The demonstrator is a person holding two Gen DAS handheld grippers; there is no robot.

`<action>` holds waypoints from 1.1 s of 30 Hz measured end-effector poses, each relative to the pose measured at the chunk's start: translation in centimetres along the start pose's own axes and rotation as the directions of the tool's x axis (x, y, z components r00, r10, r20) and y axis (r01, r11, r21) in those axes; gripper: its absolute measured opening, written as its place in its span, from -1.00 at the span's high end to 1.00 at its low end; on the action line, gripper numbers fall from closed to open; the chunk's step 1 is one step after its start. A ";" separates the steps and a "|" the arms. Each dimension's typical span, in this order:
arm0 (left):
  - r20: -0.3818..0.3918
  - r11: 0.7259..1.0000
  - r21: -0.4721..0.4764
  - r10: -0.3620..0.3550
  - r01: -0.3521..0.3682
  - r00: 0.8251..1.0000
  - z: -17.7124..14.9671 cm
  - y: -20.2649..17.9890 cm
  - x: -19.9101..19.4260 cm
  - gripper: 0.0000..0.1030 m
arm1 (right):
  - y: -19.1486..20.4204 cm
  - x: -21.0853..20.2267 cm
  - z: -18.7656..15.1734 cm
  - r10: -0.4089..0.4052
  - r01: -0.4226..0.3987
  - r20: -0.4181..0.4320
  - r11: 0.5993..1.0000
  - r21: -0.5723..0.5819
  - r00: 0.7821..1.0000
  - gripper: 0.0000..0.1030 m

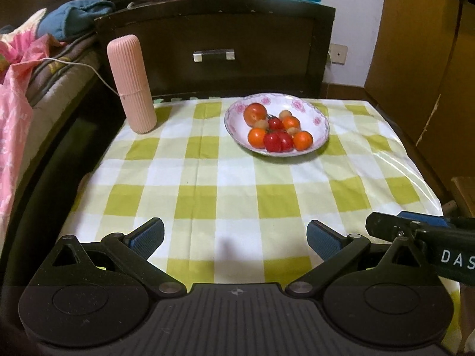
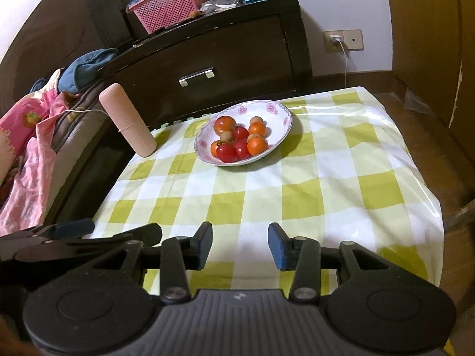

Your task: Organize fruits

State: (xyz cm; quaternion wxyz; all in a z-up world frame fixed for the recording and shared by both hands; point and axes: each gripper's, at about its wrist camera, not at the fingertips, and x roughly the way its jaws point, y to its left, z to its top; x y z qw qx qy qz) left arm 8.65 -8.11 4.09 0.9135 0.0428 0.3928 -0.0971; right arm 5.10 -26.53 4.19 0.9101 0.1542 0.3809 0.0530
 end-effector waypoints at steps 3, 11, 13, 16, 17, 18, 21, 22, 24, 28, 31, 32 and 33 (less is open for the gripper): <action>-0.019 1.000 -0.009 0.000 -0.001 1.000 -0.5 0.1 -0.2 -1.00 | 0.1 -0.4 -0.8 -0.007 0.007 -0.005 1.000 -0.003 1.000 0.18; -0.095 0.998 -0.053 -0.025 0.020 0.995 -2.1 0.8 0.3 -1.00 | 0.5 -0.9 -2.6 -0.018 0.017 -0.037 1.000 -0.018 0.999 0.18; -0.090 0.999 -0.041 -0.017 0.014 0.996 -2.4 0.7 0.0 -1.00 | 0.6 -1.0 -2.9 -0.021 0.020 -0.040 1.000 -0.019 0.999 0.18; -0.084 1.000 -0.029 -0.008 0.005 0.996 -2.7 0.5 -0.3 -1.00 | 0.7 -1.0 -3.1 -0.027 0.026 -0.043 0.999 -0.023 0.999 0.18; -0.083 1.000 -0.025 -0.004 0.002 0.997 -2.8 0.4 -0.4 -1.00 | 0.7 -1.0 -3.2 -0.027 0.026 -0.044 0.999 -0.023 0.999 0.18; -0.082 1.000 -0.022 -0.001 -0.001 0.997 -2.9 0.4 -0.5 -1.00 | 0.7 -0.9 -3.2 -0.028 0.027 -0.046 0.999 -0.024 0.999 0.18; -0.071 1.000 -0.017 0.004 -0.006 0.997 -3.0 0.3 -0.9 -1.00 | 0.9 -1.0 -3.5 -0.032 0.031 -0.049 0.999 -0.028 0.998 0.18; -0.065 1.000 -0.014 0.004 -0.005 0.998 -3.0 0.3 -1.0 -1.00 | 0.9 -1.0 -3.6 -0.032 0.031 -0.049 0.999 -0.028 0.998 0.18; -0.053 1.000 -0.006 0.011 -0.011 0.999 -3.1 0.2 -1.3 -1.00 | 0.9 -1.1 -3.7 -0.033 0.031 -0.049 0.999 -0.029 0.998 0.18; -0.053 1.000 0.002 0.011 -0.011 0.999 -3.3 0.1 -1.4 -1.00 | 0.9 -1.2 -3.8 -0.037 0.035 -0.047 0.999 -0.026 0.998 0.18; -0.053 1.000 0.009 0.016 -0.016 0.998 -3.4 0.0 -1.5 -1.00 | 0.9 -1.3 -3.9 -0.040 0.039 -0.046 0.999 -0.025 0.998 0.18; -0.053 1.000 0.011 0.017 -0.017 0.998 -3.5 0.0 -1.6 -1.00 | 0.9 -1.3 -3.9 -0.041 0.039 -0.047 0.999 -0.025 0.998 0.18; -0.052 1.000 0.011 0.020 -0.019 0.998 -3.5 -0.1 -1.6 -1.00 | 0.9 -1.4 -4.0 -0.041 0.040 -0.046 0.999 -0.024 0.998 0.18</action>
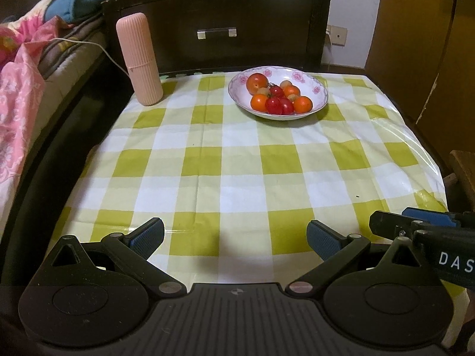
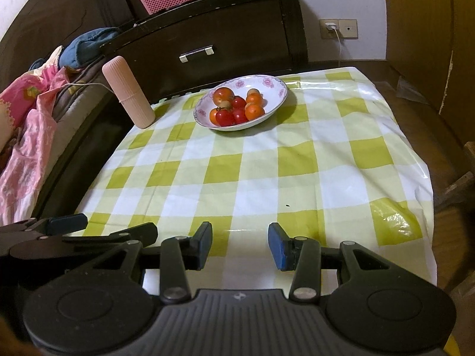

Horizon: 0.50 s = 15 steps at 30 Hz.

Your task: Organize fruits

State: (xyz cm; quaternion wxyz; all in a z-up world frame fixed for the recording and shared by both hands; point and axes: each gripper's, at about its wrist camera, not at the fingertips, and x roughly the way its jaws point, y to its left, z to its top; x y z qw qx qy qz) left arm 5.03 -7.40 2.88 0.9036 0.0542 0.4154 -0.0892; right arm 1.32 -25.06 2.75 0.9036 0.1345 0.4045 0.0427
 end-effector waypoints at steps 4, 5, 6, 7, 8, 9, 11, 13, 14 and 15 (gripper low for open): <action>0.001 1.000 0.011 0.021 -0.021 1.000 0.0 -0.2 -0.3 -1.00 | 0.1 0.0 -0.2 -0.003 0.003 -0.003 1.000 -0.002 1.000 0.18; -0.004 1.000 0.012 0.025 -0.025 1.000 0.1 -0.3 -0.2 -1.00 | 0.1 0.0 -0.3 -0.003 0.003 -0.004 1.000 -0.003 1.000 0.18; -0.007 1.000 0.011 0.026 -0.025 1.000 0.0 -0.2 -0.2 -1.00 | 0.1 0.0 -0.3 -0.003 0.003 -0.005 1.000 -0.003 1.000 0.18; -0.009 1.000 0.009 0.025 -0.025 1.000 0.0 -0.2 -0.2 -1.00 | 0.1 0.0 -0.3 -0.004 0.004 -0.005 1.000 -0.003 1.000 0.18; -0.010 1.000 0.005 0.022 -0.022 1.000 -0.1 -0.1 -0.2 -1.00 | 0.1 -0.1 -0.4 -0.004 0.004 -0.006 1.000 -0.003 1.000 0.18; -0.011 1.000 0.003 0.020 -0.020 1.000 -0.1 -0.1 -0.2 -1.00 | 0.1 -0.1 -0.4 -0.003 0.003 -0.006 1.000 -0.002 1.000 0.18; -0.016 1.000 -0.001 0.018 -0.019 1.000 -0.1 0.0 -0.2 -0.99 | 0.2 0.0 -0.4 -0.003 0.003 -0.007 1.000 -0.003 1.000 0.18; -0.021 1.000 -0.003 0.020 -0.020 1.000 -0.2 0.1 -0.1 -0.99 | 0.3 0.1 -0.5 -0.004 0.004 -0.011 1.000 -0.004 1.000 0.18; -0.022 1.000 -0.002 0.020 -0.020 1.000 -0.2 0.1 0.0 -0.99 | 0.3 0.1 -0.5 -0.004 0.004 -0.014 1.000 -0.005 1.000 0.18; -0.025 1.000 -0.004 0.018 -0.018 1.000 -0.2 0.2 0.0 -0.99 | 0.4 0.2 -0.5 -0.005 0.005 -0.015 1.000 -0.006 1.000 0.18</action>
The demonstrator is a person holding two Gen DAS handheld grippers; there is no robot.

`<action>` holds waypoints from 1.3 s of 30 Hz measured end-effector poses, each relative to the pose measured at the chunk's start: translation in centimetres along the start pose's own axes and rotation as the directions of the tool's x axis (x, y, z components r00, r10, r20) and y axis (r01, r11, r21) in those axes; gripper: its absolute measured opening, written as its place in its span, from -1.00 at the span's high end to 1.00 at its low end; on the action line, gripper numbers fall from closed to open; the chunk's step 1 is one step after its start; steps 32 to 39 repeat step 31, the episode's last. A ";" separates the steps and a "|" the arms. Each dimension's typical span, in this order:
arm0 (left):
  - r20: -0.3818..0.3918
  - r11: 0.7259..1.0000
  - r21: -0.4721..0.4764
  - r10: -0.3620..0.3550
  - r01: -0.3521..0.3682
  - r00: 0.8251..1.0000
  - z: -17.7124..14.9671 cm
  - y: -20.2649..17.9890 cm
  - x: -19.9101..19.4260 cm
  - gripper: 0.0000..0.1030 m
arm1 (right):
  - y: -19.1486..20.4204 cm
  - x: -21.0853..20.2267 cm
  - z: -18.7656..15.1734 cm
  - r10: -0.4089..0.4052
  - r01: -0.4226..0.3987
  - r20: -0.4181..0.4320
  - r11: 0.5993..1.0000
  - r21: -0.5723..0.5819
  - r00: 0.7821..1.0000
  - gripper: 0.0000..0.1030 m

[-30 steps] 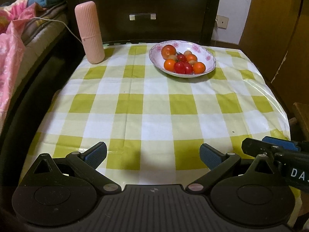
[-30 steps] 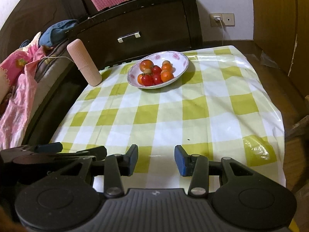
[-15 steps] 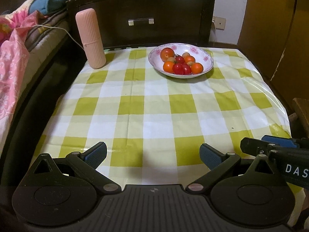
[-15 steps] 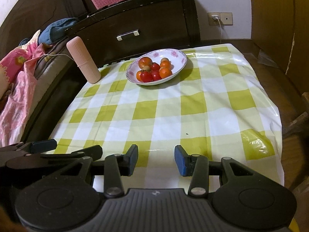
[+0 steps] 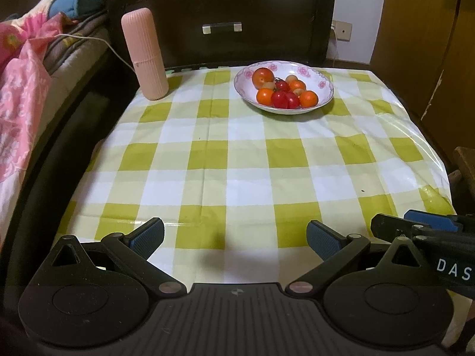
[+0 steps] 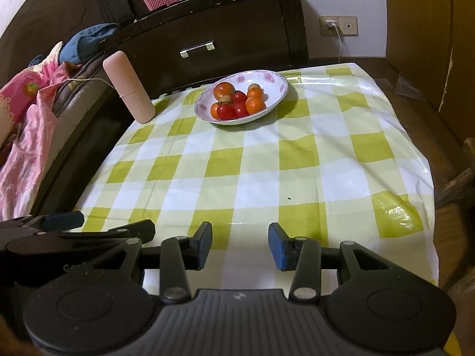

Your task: Organize fruits

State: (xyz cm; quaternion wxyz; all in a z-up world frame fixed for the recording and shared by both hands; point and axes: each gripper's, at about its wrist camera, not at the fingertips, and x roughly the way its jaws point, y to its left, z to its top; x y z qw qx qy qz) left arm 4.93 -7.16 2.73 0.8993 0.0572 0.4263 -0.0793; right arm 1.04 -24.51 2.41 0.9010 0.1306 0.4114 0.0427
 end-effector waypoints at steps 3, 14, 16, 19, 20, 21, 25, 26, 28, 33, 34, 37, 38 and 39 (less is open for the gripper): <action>-0.005 1.000 -0.006 -0.003 0.003 1.000 -0.1 0.1 0.1 -0.99 | 0.1 0.1 0.0 0.001 -0.001 -0.004 1.000 0.001 1.000 0.18; -0.002 1.000 -0.010 0.008 -0.008 1.000 -0.1 0.3 0.2 -0.99 | 0.3 0.4 -0.1 0.008 -0.008 -0.013 1.000 -0.001 1.000 0.18; -0.001 1.000 -0.010 0.009 -0.009 1.000 -0.1 0.3 0.2 -0.99 | 0.3 0.4 -0.1 0.008 -0.008 -0.013 1.000 -0.001 1.000 0.18; 0.000 1.000 -0.008 0.010 -0.010 1.000 -0.1 0.3 0.2 -0.99 | 0.3 0.4 -0.1 0.008 -0.008 -0.013 1.000 -0.001 1.000 0.18; 0.001 1.000 -0.006 0.011 -0.011 1.000 -0.1 0.3 0.2 -0.99 | 0.4 0.5 -0.1 0.008 -0.008 -0.014 1.000 -0.001 1.000 0.18; 0.002 1.000 -0.005 0.012 -0.012 1.000 -0.1 0.3 0.2 -0.99 | 0.3 0.4 -0.1 0.008 -0.008 -0.013 1.000 0.000 1.000 0.18; 0.004 1.000 -0.006 0.015 -0.015 1.000 -0.1 0.4 0.2 -0.99 | 0.3 0.4 -0.1 0.008 -0.008 -0.014 1.000 0.000 1.000 0.18; 0.005 1.000 -0.006 0.017 -0.017 1.000 -0.1 0.4 0.2 -0.99 | 0.4 0.5 -0.1 0.008 -0.008 -0.014 1.000 -0.001 1.000 0.18; 0.004 1.000 -0.008 0.019 -0.019 1.000 -0.1 0.3 0.3 -0.99 | 0.3 0.4 -0.1 0.008 -0.008 -0.014 1.000 -0.001 1.000 0.18; 0.003 1.000 -0.012 0.022 -0.022 1.000 -0.1 0.3 0.3 -0.99 | 0.4 0.6 -0.3 0.010 -0.011 -0.016 1.000 -0.004 1.000 0.18; 0.003 1.000 -0.012 0.022 -0.022 1.000 -0.1 0.3 0.3 -0.99 | 0.4 0.6 -0.3 0.010 -0.011 -0.016 1.000 -0.004 1.000 0.18; 0.003 1.000 -0.012 0.022 -0.022 1.000 -0.1 0.3 0.3 -0.99 | 0.4 0.6 -0.3 0.010 -0.011 -0.016 1.000 -0.004 1.000 0.18; 0.003 1.000 -0.012 0.022 -0.022 1.000 -0.1 0.3 0.3 -0.99 | 0.4 0.6 -0.3 0.010 -0.011 -0.016 1.000 -0.004 1.000 0.18; 0.003 1.000 -0.012 0.022 -0.022 1.000 -0.1 0.3 0.3 -0.99 | 0.4 0.6 -0.3 0.010 -0.011 -0.016 1.000 -0.004 1.000 0.18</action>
